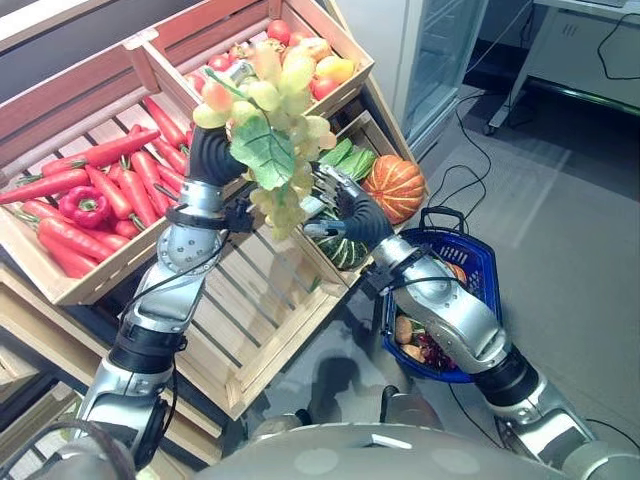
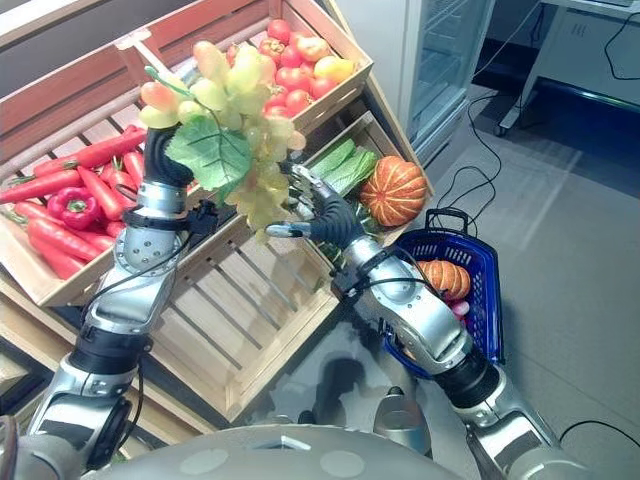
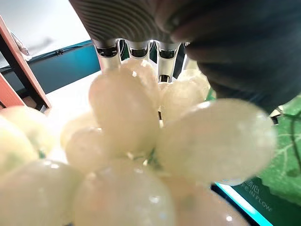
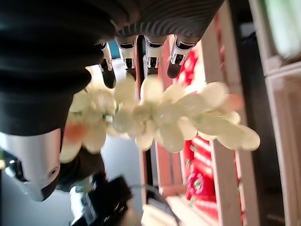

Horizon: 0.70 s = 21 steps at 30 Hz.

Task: Pick up fruits and vegetables into the basket

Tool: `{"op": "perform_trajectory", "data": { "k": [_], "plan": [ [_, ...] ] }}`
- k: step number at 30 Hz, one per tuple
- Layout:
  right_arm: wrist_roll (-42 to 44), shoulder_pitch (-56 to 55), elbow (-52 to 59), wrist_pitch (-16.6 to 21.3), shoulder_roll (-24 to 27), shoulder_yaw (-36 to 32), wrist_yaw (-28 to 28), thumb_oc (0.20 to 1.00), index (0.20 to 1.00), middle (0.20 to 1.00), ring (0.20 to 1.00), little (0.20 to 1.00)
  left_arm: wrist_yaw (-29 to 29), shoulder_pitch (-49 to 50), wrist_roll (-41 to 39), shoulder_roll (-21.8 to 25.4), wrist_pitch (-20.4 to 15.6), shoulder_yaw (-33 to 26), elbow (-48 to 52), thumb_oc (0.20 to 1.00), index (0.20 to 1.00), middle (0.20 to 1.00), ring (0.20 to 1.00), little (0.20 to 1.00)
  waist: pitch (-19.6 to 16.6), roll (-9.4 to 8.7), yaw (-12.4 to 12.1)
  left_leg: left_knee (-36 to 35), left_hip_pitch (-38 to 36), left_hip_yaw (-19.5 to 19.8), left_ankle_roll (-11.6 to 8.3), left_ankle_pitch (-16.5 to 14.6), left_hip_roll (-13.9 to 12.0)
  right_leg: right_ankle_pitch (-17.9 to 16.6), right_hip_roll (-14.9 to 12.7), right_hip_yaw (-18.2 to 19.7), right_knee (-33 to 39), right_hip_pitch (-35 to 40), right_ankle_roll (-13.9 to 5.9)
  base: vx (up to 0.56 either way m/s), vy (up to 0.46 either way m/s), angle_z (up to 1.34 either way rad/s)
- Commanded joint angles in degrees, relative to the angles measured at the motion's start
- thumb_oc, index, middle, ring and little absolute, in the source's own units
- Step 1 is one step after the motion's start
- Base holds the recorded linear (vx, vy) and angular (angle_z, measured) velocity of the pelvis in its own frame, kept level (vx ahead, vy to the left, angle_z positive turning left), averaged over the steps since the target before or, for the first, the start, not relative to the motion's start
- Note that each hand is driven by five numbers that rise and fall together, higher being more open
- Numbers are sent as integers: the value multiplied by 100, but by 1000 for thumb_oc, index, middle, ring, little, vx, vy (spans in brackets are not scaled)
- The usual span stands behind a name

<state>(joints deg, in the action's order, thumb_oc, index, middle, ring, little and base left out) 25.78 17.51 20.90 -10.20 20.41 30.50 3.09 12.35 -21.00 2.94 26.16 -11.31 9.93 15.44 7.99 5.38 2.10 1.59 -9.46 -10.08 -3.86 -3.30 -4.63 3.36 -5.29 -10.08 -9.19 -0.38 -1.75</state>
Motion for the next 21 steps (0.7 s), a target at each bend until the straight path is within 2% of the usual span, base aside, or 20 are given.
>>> {"op": "perform_trajectory", "data": {
  "k": [1,5,9,16,21],
  "plan": [
    [213,584,443,465,-577,86,-61,1000,1000,1000,1000,1000,22,-858,90,191,-11,266,114,200,200,200,200,200,-13,-394,-32,333,198,80,212,-316,145,155,-597,-200,70,456,-622,4,-25,6],
    [225,695,364,472,-646,195,143,1000,1000,1000,1000,1000,-106,-915,76,142,87,409,134,200,200,200,200,200,-34,-422,-74,325,203,103,213,-321,144,158,-592,-215,89,467,-630,0,-8,3],
    [69,652,239,607,-626,154,629,1000,1000,1000,1000,1000,-196,-846,51,98,158,500,176,200,200,200,200,200,-45,-434,-87,307,195,103,229,-321,142,147,-590,-214,111,475,-644,0,0,0],
    [-176,454,70,798,-504,-131,1270,1000,1000,1000,1000,1000,69,-614,145,-8,160,488,328,200,200,200,200,200,21,-424,-44,287,179,76,259,-351,155,120,-592,-191,143,462,-665,0,0,0],
    [-401,265,195,1020,-360,-336,1153,1000,1000,1000,1000,1000,293,-470,224,-44,122,385,428,200,200,200,200,200,49,-419,-8,271,173,71,272,-357,166,108,-592,-171,156,455,-680,0,0,0]
  ]
}}
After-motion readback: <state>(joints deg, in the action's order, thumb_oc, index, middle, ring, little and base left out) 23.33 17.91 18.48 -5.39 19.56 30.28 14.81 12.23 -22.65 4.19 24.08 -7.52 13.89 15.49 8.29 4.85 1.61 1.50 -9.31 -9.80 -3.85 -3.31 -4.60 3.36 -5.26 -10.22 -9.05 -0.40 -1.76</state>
